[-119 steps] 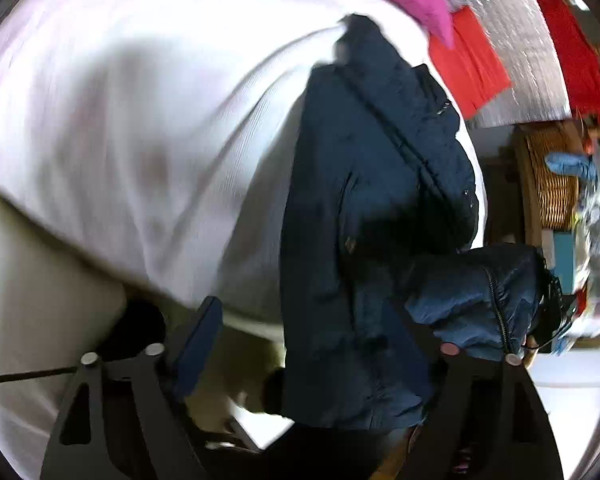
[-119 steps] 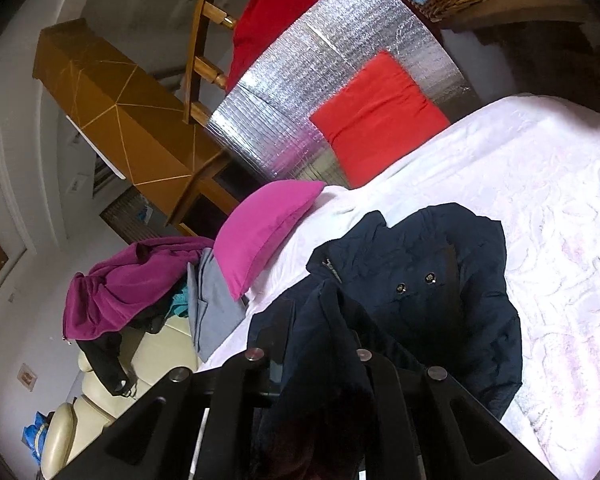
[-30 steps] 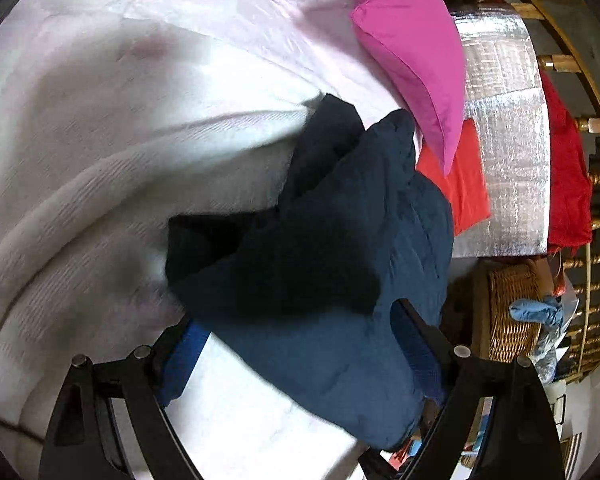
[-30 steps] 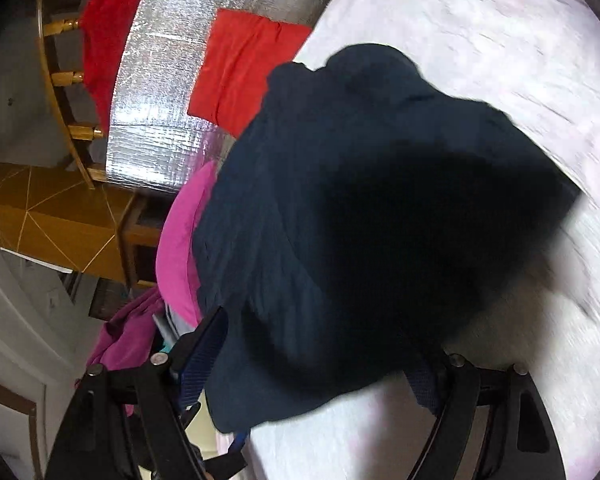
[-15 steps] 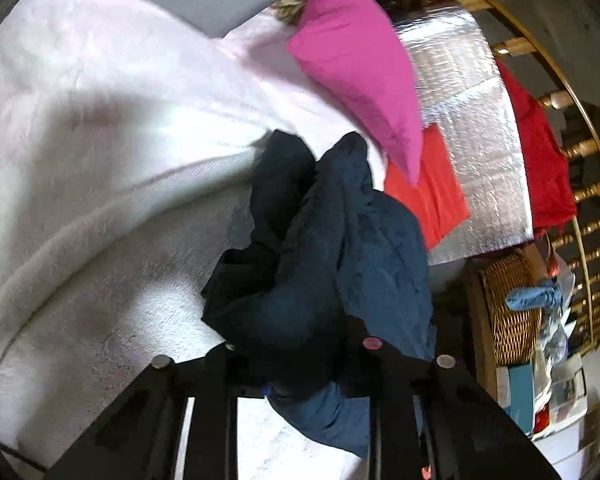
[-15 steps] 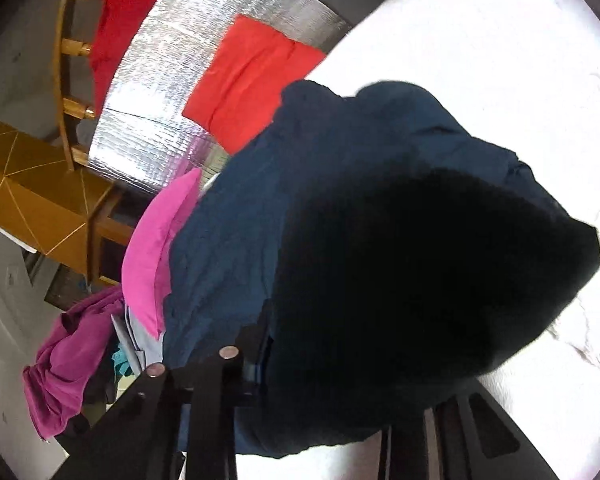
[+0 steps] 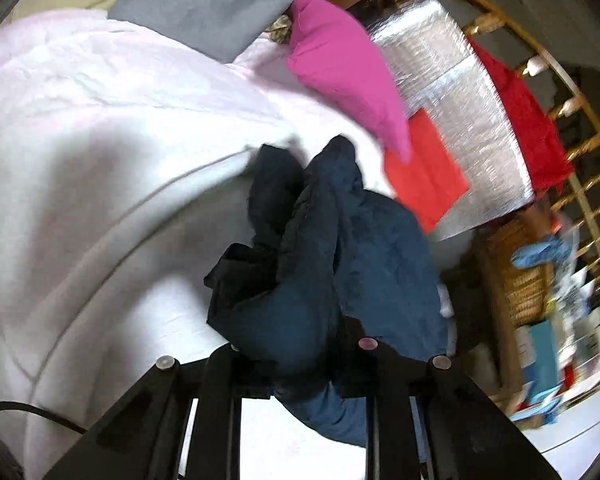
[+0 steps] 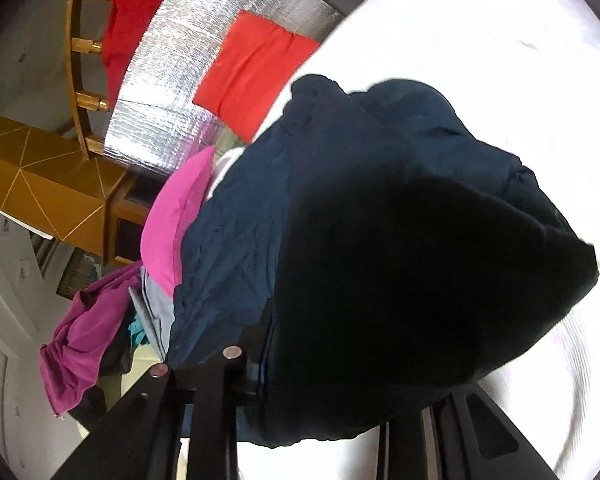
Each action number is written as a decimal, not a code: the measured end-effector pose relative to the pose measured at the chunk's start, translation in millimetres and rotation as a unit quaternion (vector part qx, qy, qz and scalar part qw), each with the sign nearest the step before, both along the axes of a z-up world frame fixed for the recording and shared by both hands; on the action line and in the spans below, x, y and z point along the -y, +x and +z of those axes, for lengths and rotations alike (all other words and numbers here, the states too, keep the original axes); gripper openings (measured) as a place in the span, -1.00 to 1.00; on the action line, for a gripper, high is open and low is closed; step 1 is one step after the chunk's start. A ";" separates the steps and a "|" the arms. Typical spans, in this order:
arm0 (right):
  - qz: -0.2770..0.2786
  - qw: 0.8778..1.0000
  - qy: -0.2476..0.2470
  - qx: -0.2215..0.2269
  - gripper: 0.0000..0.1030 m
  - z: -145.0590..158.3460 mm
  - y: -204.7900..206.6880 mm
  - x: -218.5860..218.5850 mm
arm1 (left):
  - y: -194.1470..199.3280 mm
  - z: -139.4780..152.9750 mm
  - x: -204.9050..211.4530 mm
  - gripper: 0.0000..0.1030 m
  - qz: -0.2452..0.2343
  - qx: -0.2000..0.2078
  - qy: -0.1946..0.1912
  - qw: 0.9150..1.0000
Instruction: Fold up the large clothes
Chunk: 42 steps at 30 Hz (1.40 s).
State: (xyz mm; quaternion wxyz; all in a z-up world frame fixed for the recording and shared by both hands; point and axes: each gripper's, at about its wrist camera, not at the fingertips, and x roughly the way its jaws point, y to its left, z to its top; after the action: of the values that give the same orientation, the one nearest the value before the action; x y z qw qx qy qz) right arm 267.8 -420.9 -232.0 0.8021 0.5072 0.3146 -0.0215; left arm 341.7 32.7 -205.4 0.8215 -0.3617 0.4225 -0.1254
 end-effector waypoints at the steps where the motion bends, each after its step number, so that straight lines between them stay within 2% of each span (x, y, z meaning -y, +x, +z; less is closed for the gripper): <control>1: 0.005 1.000 0.010 -0.008 -0.40 -6.5 0.9 1.3 | 1.6 -6.0 -0.3 -0.48 -0.003 -0.015 0.005 1.000; 2: 0.008 1.000 0.015 -0.014 -0.26 -12.1 2.3 2.4 | 5.9 -14.6 -2.8 -0.32 -0.005 -0.039 0.004 0.999; 3: 0.008 0.999 0.019 -0.024 -0.05 -16.9 1.8 3.3 | 9.4 -21.5 -7.3 -0.25 -0.005 -0.061 -0.004 0.998; 4: 0.007 0.999 0.033 -0.035 0.04 -20.2 -1.7 4.8 | 9.7 -26.1 -13.6 -0.19 -0.004 -0.075 -0.021 0.997; 6: 0.014 0.998 0.050 -0.035 0.06 -18.3 -10.3 7.1 | 2.3 -25.2 -26.5 -0.17 0.002 -0.084 -0.050 0.995; 7: 0.020 0.998 0.040 -0.038 0.06 -12.6 -16.3 9.3 | -5.2 -19.5 -32.6 -0.16 0.005 -0.080 -0.048 0.996; 9: 0.035 0.998 0.016 -0.050 0.07 -1.4 -29.9 15.3 | -18.9 -3.5 -38.6 -0.14 0.011 -0.055 -0.029 0.998; 11: 0.045 0.998 -0.010 -0.048 0.07 15.4 -48.5 23.6 | -30.2 17.7 -39.2 0.09 0.017 -0.018 0.006 1.000; 15: 0.048 0.996 -0.071 -0.019 0.09 57.0 -69.7 31.1 | -37.6 59.1 -23.1 0.16 0.033 0.059 0.074 0.995; 17: 0.048 0.993 -0.104 0.004 0.09 77.4 -67.1 27.9 | -32.5 71.8 -3.6 0.47 0.025 0.090 0.111 0.989; 18: 0.050 0.992 -0.114 0.011 0.09 82.8 -60.9 24.9 | -24.1 72.3 10.1 0.51 0.014 0.090 0.129 0.987; 20: 0.052 0.990 -0.128 0.012 0.09 85.2 -43.0 18.9 | -1.7 59.6 33.9 0.51 -0.010 0.063 0.147 0.987; 22: 0.055 0.990 -0.126 0.000 0.00 75.2 -16.8 13.6 | 15.3 41.8 49.6 0.51 -0.022 0.026 0.166 0.986; 23: 0.056 0.991 -0.124 -0.006 -0.07 67.9 -6.5 10.1 | 27.2 23.6 62.4 0.51 -0.031 -0.004 0.189 0.981; 25: 0.049 0.986 -0.153 -0.038 -0.10 47.3 18.8 7.0 | 32.3 4.3 76.0 0.52 -0.040 -0.027 0.233 0.971; 26: 0.051 0.984 -0.162 -0.058 -0.35 33.3 30.7 9.0 | 33.2 -0.1 80.7 0.59 -0.042 -0.030 0.254 0.966; 27: 0.051 0.983 -0.161 -0.073 -0.69 23.3 37.6 12.0 | 35.2 0.9 84.9 0.62 -0.042 -0.026 0.266 0.963; 29: 0.045 0.986 -0.136 -0.083 -0.81 10.8 45.3 22.1 | 40.9 3.1 92.0 0.69 -0.049 -0.027 0.296 0.954; 30: 0.046 0.987 -0.129 -0.087 -0.81 11.4 46.7 24.3 | 43.6 2.4 92.7 0.70 -0.052 -0.032 0.300 0.952; 32: 0.057 0.984 -0.131 -0.105 -0.80 20.1 51.7 25.5 | 49.5 1.5 89.2 0.72 -0.052 -0.045 0.287 0.956; 33: 0.060 0.983 -0.137 -0.107 -0.71 26.2 53.7 25.3 | 50.7 2.4 86.8 0.72 -0.052 -0.050 0.281 0.957; 38: 0.049 0.983 -0.166 -0.054 -0.69 74.7 77.2 24.9 | 69.6 5.6 84.1 0.79 -0.051 -0.071 0.255 0.963; 40: 0.038 0.981 -0.182 -0.059 -0.54 79.9 102.6 26.1 | 76.5 2.8 82.6 0.88 -0.058 -0.079 0.244 0.965; 42: 0.026 0.980 -0.182 -0.072 -0.37 71.7 126.3 31.9 | 78.8 0.6 87.2 0.97 -0.074 -0.086 0.242 0.964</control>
State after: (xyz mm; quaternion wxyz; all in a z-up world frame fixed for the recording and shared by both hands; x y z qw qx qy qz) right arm 394.1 -452.7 -160.3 0.8566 0.3411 0.3755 -0.0944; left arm 420.5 -54.5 -204.9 0.8337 -0.1295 0.5346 -0.0483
